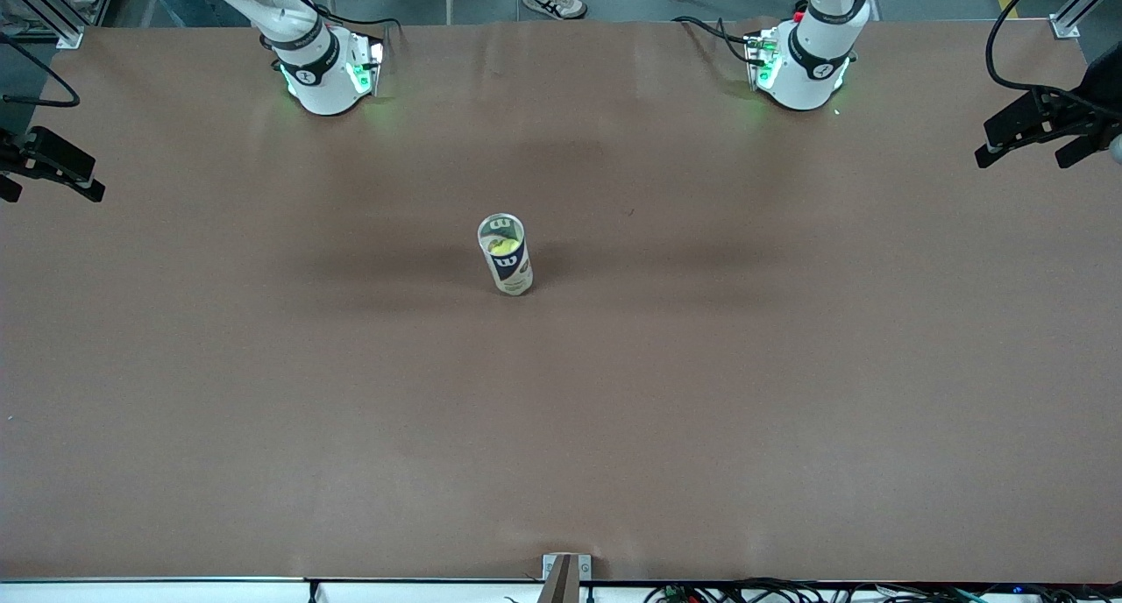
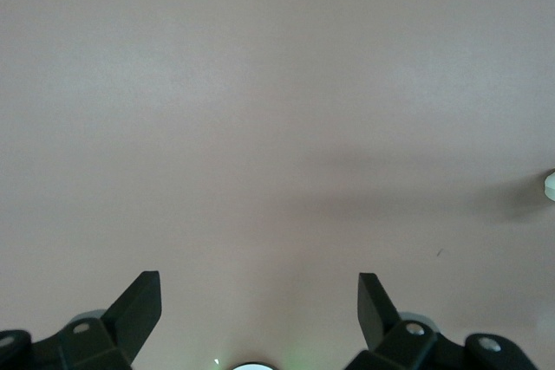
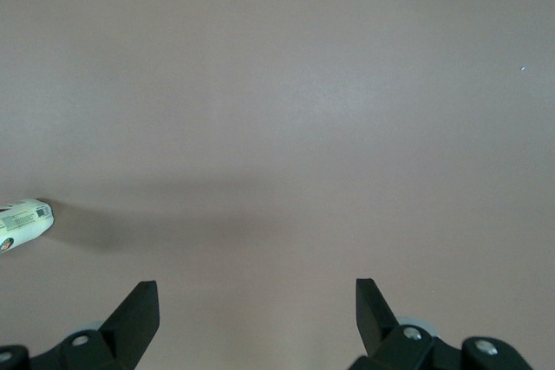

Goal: Insert tennis ball vertically with right arm

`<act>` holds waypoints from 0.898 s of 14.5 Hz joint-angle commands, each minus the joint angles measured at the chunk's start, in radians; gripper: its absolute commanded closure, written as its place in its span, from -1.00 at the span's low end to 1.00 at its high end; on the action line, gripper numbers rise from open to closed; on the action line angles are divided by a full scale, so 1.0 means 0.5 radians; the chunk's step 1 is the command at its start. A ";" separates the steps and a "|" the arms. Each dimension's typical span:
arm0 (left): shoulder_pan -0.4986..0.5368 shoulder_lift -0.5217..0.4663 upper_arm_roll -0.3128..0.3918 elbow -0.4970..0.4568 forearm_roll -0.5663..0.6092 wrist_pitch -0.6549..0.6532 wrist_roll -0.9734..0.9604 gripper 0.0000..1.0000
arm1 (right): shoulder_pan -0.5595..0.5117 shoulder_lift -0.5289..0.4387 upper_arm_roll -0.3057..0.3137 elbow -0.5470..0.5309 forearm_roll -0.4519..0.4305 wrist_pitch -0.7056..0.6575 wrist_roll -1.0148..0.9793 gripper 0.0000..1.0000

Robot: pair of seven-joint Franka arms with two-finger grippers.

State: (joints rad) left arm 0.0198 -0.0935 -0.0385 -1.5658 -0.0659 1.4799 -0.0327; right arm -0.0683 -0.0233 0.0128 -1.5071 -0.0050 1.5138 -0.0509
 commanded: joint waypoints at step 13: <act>-0.046 -0.058 -0.043 -0.041 0.092 -0.002 0.038 -1.00 | -0.029 0.004 0.014 0.023 0.035 -0.021 -0.006 -1.00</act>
State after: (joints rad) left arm 0.0039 -0.1001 -0.0528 -1.5719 -0.0416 1.4799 -0.0322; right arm -0.0683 -0.0233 0.0128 -1.5071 -0.0050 1.5138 -0.0509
